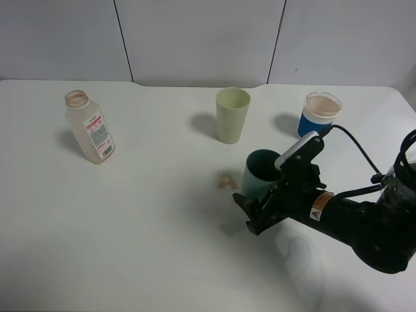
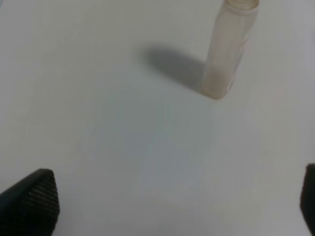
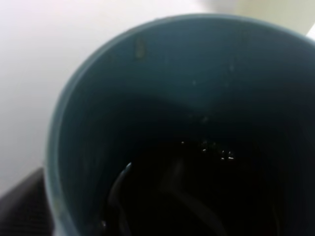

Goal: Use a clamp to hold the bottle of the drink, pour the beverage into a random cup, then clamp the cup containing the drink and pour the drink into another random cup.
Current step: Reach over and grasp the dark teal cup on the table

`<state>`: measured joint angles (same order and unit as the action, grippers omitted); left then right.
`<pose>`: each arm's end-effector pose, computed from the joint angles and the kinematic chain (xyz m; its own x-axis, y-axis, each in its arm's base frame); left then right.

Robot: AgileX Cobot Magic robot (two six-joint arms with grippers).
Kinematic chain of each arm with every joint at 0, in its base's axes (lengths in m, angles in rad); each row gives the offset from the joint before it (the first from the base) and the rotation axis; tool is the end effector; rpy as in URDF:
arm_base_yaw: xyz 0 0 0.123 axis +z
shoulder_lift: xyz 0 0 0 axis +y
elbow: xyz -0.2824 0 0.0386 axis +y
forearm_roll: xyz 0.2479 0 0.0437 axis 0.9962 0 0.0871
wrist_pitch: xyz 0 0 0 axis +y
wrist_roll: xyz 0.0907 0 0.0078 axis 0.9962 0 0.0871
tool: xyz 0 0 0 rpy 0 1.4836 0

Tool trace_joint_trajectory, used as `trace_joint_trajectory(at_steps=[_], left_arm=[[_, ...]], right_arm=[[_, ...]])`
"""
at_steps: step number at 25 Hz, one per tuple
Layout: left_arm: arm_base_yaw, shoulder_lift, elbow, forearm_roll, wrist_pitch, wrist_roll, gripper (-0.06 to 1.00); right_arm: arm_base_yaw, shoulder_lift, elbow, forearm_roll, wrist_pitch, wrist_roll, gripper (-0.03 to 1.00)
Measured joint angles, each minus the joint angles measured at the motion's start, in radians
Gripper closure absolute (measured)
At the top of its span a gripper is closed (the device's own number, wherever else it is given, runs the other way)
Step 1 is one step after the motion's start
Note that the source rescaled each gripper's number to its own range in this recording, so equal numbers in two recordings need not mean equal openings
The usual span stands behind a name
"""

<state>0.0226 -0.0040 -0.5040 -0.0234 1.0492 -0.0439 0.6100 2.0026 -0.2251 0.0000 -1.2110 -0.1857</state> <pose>-0.0054 -0.0020 0.2792 -0.4374 -0.0654 -0.8969 -0.0287 0.9979 -0.0588 0.1851 0.1294 0.0696 -0.2657 -0.4110 -0.8721 -0.6328 0.7568 -0.1638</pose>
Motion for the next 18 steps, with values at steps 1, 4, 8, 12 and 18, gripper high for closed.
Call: trace_joint_trajectory(at_steps=[1,4,8,12,18], left_arm=[[0.0,0.0,0.0,0.0,0.0,0.0,-0.06],[0.0,0.0,0.0,0.0,0.0,0.0,-0.06],[0.0,0.0,0.0,0.0,0.0,0.0,-0.06],[0.0,0.0,0.0,0.0,0.0,0.0,-0.06],[0.0,0.0,0.0,0.0,0.0,0.0,-0.06]], right_arm=[[0.0,0.0,0.0,0.0,0.0,0.0,0.97],[0.0,0.0,0.0,0.0,0.0,0.0,0.97],[0.0,0.0,0.0,0.0,0.0,0.0,0.97],[0.0,0.0,0.0,0.01,0.0,0.0,0.97],[0.0,0.0,0.0,0.035,-0.001,0.022,0.97]])
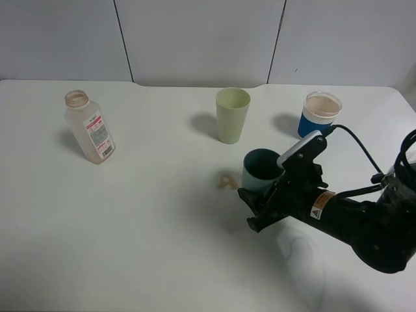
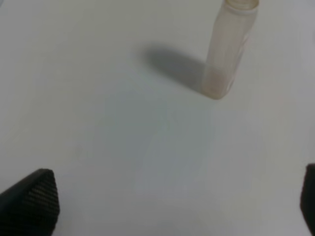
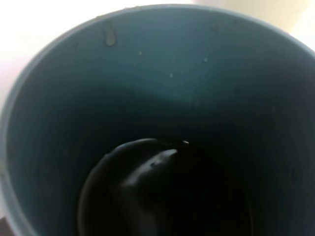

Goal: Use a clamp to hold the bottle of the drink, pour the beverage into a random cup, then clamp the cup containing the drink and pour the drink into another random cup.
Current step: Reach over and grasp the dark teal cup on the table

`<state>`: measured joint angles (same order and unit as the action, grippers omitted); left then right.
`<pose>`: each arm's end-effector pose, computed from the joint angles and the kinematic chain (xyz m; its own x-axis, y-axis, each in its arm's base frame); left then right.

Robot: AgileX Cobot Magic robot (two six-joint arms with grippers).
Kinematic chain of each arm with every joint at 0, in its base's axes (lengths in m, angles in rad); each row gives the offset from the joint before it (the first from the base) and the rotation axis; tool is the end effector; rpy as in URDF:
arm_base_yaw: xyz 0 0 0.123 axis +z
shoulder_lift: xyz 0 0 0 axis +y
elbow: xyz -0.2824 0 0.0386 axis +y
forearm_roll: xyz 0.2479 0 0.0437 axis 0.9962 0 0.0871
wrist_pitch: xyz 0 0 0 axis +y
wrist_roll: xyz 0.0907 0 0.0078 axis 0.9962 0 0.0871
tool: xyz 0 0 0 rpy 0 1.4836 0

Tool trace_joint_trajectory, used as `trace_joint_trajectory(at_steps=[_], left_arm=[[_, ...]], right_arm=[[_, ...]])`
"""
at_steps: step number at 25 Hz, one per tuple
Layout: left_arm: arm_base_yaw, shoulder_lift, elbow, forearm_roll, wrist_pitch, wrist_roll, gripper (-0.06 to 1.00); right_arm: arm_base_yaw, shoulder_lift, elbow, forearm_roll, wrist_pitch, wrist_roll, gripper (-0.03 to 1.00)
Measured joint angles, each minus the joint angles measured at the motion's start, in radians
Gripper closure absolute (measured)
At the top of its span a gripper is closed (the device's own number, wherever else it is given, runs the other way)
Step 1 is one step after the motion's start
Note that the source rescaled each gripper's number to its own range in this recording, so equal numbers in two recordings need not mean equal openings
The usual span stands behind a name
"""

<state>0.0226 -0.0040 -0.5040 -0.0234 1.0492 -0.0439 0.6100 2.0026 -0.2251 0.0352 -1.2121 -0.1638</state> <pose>-0.0054 -0.0020 0.2792 -0.4374 -0.0654 -0.8969 -0.0287 0.9979 -0.0588 0.1868 0.1269 0.0697 -0.2903 -0.3868 -0.8753 -0.5992 0.7866 -0.1489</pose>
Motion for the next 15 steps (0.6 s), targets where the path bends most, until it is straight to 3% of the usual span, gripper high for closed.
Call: trace_joint_trajectory(at_steps=[5,15], left_arm=[[0.0,0.0,0.0,0.0,0.0,0.0,-0.06],[0.0,0.0,0.0,0.0,0.0,0.0,-0.06]], right_arm=[[0.0,-0.065,0.0,0.013,0.045,0.066,0.97],[0.0,-0.354,0.001,0.078,0.267,0.03,0.97]])
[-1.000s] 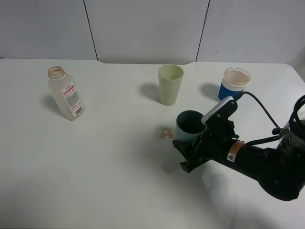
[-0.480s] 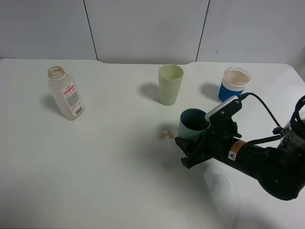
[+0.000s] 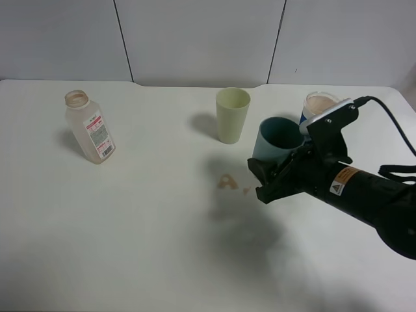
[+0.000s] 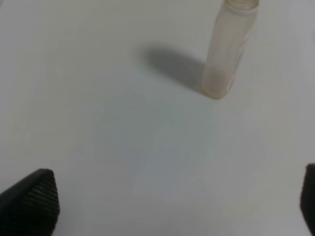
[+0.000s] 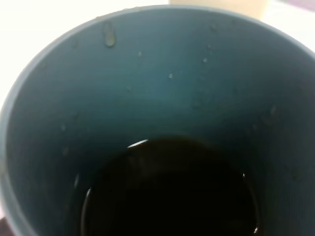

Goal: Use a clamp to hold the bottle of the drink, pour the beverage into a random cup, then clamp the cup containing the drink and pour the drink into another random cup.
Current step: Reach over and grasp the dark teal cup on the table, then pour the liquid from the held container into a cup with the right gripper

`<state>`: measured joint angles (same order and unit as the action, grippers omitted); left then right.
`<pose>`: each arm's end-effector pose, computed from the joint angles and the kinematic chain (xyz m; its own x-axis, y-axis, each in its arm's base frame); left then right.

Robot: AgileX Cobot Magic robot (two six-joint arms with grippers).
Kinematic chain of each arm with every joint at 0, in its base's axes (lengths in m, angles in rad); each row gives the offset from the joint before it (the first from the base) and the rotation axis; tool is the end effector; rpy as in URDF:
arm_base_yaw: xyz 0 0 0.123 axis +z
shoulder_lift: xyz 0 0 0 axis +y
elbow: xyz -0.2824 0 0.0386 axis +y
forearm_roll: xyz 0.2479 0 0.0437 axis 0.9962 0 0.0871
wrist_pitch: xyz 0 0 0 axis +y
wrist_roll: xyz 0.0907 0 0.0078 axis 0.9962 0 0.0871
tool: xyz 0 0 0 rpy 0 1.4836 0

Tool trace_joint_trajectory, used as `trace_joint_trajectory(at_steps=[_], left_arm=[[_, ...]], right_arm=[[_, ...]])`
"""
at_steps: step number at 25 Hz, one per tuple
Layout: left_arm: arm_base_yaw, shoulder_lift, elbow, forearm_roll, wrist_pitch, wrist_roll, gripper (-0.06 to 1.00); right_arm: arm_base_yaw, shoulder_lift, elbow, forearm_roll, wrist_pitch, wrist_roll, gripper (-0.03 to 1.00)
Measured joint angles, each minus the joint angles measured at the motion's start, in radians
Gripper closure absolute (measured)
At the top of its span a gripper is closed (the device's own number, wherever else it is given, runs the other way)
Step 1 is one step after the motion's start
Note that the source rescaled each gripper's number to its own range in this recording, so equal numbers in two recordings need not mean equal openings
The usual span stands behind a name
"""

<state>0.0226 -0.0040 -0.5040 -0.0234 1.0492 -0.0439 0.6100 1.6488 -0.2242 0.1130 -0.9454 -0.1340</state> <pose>-0.0054 -0.0020 0.2792 -0.4374 -0.0654 -0.8969 -0.0287 0.9979 -0.0588 0.1879 0.1212 0.1276 -0.2808 -0.2784 -0.9185 -0.5215 0.8477 -0.0975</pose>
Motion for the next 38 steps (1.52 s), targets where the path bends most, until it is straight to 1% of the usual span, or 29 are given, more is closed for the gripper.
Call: trace_joint_trajectory(at_steps=[3,5,11,13,19,22,23,26,28,30,33,36,38], left_arm=[[0.0,0.0,0.0,0.0,0.0,0.0,-0.06],[0.0,0.0,0.0,0.0,0.0,0.0,-0.06],[0.0,0.0,0.0,0.0,0.0,0.0,-0.06],[0.0,0.0,0.0,0.0,0.0,0.0,-0.06],[0.0,0.0,0.0,0.0,0.0,0.0,-0.06],[0.0,0.0,0.0,0.0,0.0,0.0,-0.06],[0.0,0.0,0.0,0.0,0.0,0.0,-0.06],[0.0,0.0,0.0,0.0,0.0,0.0,-0.06],[0.0,0.0,0.0,0.0,0.0,0.0,-0.06],[0.0,0.0,0.0,0.0,0.0,0.0,-0.06],[0.0,0.0,0.0,0.0,0.0,0.0,-0.06],[0.0,0.0,0.0,0.0,0.0,0.0,-0.06],[0.0,0.0,0.0,0.0,0.0,0.0,-0.06]], right_arm=[[0.0,-0.079,0.001,0.02,0.061,-0.002,0.97],[0.0,-0.146,0.001,0.063,0.118,0.0,0.97],[0.0,-0.28,0.002,0.14,0.196,0.0,0.97],[0.0,-0.316,-0.007,0.163,0.236,0.0,0.97],[0.0,-0.363,-0.095,0.22,0.393,-0.067,0.97],[0.0,-0.365,-0.157,0.219,0.453,-0.08,0.97],[-0.003,-0.365,-0.174,0.203,0.467,-0.081,0.97],[-0.041,-0.365,-0.225,0.123,0.504,-0.065,0.97],[-0.084,-0.365,-0.252,0.041,0.537,-0.009,0.97],[-0.131,-0.365,-0.277,-0.058,0.583,0.092,0.97],[-0.206,-0.365,-0.306,-0.258,0.659,0.275,0.97],[-0.27,-0.364,-0.336,-0.493,0.735,0.467,0.97],[-0.297,-0.364,-0.355,-0.642,0.781,0.597,0.97]])
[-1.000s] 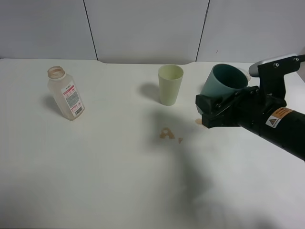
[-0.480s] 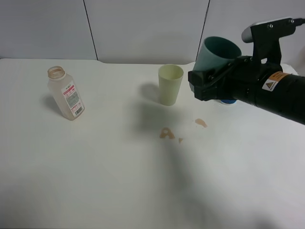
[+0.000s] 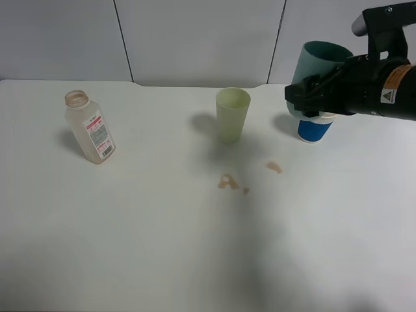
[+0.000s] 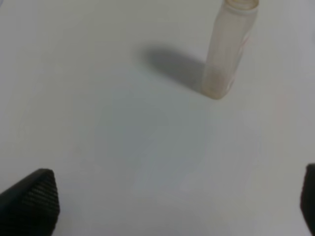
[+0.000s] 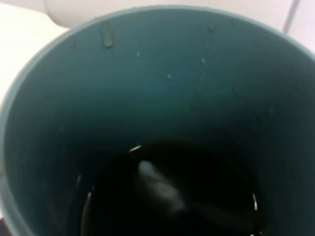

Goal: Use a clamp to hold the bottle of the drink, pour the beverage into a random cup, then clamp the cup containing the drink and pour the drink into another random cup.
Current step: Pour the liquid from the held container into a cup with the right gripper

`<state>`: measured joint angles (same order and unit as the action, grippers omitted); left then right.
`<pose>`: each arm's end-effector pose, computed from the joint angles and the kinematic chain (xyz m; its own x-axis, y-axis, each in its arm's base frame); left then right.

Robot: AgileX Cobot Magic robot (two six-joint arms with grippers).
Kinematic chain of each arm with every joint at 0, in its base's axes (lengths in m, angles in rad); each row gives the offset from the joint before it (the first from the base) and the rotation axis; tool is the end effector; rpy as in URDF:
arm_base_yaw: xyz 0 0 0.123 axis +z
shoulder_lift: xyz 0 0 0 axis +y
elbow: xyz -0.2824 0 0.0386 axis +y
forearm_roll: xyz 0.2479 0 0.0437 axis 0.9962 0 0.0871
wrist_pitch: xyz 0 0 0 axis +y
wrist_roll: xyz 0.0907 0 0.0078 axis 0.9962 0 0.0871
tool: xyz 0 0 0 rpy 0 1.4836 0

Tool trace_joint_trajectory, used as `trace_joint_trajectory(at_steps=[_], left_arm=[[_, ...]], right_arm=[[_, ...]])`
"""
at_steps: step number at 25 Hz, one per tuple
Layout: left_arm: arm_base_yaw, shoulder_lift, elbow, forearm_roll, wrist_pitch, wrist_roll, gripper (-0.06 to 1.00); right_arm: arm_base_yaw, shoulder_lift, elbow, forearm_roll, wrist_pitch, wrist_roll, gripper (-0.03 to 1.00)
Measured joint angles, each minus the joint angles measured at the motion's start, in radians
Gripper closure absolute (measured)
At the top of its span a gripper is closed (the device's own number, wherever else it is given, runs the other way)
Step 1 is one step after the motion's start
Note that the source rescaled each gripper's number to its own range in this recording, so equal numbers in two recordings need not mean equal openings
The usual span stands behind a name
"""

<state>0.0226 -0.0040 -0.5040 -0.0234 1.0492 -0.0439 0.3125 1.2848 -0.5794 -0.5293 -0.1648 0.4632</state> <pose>-0.0054 -0.0020 0.2792 -0.4374 -0.0654 -0.8969 -0.0287 0.9979 -0.0588 0.2404 0.0855 0.2357 -0.4123 -0.1962 -0.8897 -0.4020 0.9155 -0.0156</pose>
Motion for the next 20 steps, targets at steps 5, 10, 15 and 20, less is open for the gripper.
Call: trace_joint_trajectory(at_steps=[5,10,15,20], left_arm=[[0.0,0.0,0.0,0.0,0.0,0.0,-0.06],[0.0,0.0,0.0,0.0,0.0,0.0,-0.06],[0.0,0.0,0.0,0.0,0.0,0.0,-0.06],[0.0,0.0,0.0,0.0,0.0,0.0,-0.06]], right_arm=[[-0.029,0.028,-0.078,-0.377,0.081,0.307,0.97],[-0.029,0.09,-0.146,-0.553,0.139,0.482,0.97],[-0.028,0.186,-0.221,-0.61,0.156,0.509,0.97],[0.012,0.282,-0.287,-0.75,0.196,0.57,0.97]])
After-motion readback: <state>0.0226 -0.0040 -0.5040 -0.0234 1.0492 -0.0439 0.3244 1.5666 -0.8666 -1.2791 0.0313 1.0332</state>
